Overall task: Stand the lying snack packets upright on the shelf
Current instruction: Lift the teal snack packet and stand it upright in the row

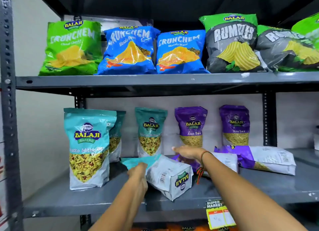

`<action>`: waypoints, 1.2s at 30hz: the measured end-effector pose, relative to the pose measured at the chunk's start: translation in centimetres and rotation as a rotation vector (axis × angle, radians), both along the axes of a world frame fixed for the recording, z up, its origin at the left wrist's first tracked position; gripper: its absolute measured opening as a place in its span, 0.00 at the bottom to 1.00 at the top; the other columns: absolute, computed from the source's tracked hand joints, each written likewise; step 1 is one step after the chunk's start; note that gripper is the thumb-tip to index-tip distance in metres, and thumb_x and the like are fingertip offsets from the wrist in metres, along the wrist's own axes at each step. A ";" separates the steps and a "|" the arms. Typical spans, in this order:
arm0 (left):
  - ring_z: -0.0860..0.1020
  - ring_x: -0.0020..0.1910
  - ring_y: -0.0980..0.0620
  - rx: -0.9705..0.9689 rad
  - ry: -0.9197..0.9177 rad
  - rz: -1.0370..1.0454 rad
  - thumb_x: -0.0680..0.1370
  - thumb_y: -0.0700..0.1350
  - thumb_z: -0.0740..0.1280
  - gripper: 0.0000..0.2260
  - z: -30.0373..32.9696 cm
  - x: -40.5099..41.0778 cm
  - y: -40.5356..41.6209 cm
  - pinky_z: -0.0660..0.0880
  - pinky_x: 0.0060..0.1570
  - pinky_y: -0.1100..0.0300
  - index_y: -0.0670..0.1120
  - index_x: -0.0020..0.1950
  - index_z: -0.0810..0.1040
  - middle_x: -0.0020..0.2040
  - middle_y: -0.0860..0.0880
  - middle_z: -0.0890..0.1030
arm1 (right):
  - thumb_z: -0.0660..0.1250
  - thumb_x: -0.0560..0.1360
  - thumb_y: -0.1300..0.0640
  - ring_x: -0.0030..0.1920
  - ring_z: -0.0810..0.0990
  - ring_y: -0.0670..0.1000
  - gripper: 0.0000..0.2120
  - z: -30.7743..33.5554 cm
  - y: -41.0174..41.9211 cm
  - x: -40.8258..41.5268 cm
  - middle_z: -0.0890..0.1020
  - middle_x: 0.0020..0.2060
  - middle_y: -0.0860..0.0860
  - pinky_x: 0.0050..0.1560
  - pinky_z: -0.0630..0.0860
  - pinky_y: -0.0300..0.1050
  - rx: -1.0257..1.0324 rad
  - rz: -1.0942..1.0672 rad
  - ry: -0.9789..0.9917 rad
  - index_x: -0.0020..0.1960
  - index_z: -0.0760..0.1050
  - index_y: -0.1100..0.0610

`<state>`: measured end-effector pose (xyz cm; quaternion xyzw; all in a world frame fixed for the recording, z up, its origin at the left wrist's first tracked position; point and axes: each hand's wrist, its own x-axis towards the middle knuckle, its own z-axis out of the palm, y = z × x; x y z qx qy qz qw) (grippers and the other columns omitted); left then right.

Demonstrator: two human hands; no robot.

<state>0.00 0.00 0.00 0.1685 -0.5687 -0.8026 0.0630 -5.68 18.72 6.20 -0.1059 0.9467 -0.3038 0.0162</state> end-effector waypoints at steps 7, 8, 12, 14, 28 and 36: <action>0.81 0.47 0.38 0.191 -0.013 0.075 0.78 0.33 0.60 0.17 -1.4 -1.1 1.6 0.77 0.57 0.38 0.36 0.67 0.73 0.59 0.35 0.82 | 0.57 0.76 0.34 0.74 0.67 0.56 0.38 -1.3 -1.2 -2.1 0.65 0.76 0.55 0.75 0.63 0.53 -0.010 0.055 -0.224 0.76 0.62 0.58; 0.81 0.45 0.39 0.201 -0.021 0.085 0.78 0.33 0.59 0.17 -1.3 -1.2 1.6 0.78 0.55 0.38 0.36 0.67 0.73 0.58 0.36 0.82 | 0.57 0.76 0.35 0.74 0.68 0.56 0.37 -1.4 -1.1 -2.2 0.67 0.75 0.55 0.75 0.64 0.53 -0.042 0.057 -0.256 0.76 0.63 0.58; 0.79 0.38 0.41 0.245 0.010 0.130 0.79 0.30 0.54 0.17 -1.5 -1.6 1.6 0.81 0.41 0.45 0.35 0.64 0.74 0.48 0.38 0.82 | 0.58 0.77 0.38 0.68 0.74 0.56 0.33 -1.6 -1.2 -2.4 0.73 0.69 0.56 0.69 0.71 0.51 -0.151 0.060 -0.277 0.74 0.66 0.59; 0.78 0.35 0.44 0.236 0.041 0.165 0.77 0.28 0.52 0.18 -1.1 -1.6 1.6 0.80 0.28 0.54 0.36 0.62 0.75 0.44 0.40 0.81 | 0.58 0.77 0.38 0.50 0.79 0.52 0.29 -1.5 -1.3 -1.9 0.79 0.53 0.56 0.48 0.76 0.43 -0.203 0.049 -0.287 0.66 0.74 0.58; 0.87 0.40 0.54 -0.133 0.525 -0.134 0.80 0.35 0.62 0.13 5.0 -2.4 -2.2 0.82 0.36 0.59 0.52 0.56 0.77 0.44 0.52 0.89 | 0.58 0.80 0.65 0.35 0.82 0.32 0.12 -1.0 -2.8 0.2 0.83 0.51 0.52 0.33 0.74 0.25 -0.942 0.171 0.162 0.59 0.76 0.58; 0.87 0.45 0.52 -0.090 0.486 -0.180 0.79 0.40 0.67 0.13 1.8 -2.8 -3.0 0.82 0.38 0.60 0.45 0.63 0.77 0.49 0.48 0.89 | 0.60 0.80 0.57 0.69 0.73 0.49 0.17 -4.8 -3.0 1.1 0.77 0.67 0.48 0.72 0.68 0.55 -0.799 0.185 0.230 0.68 0.72 0.46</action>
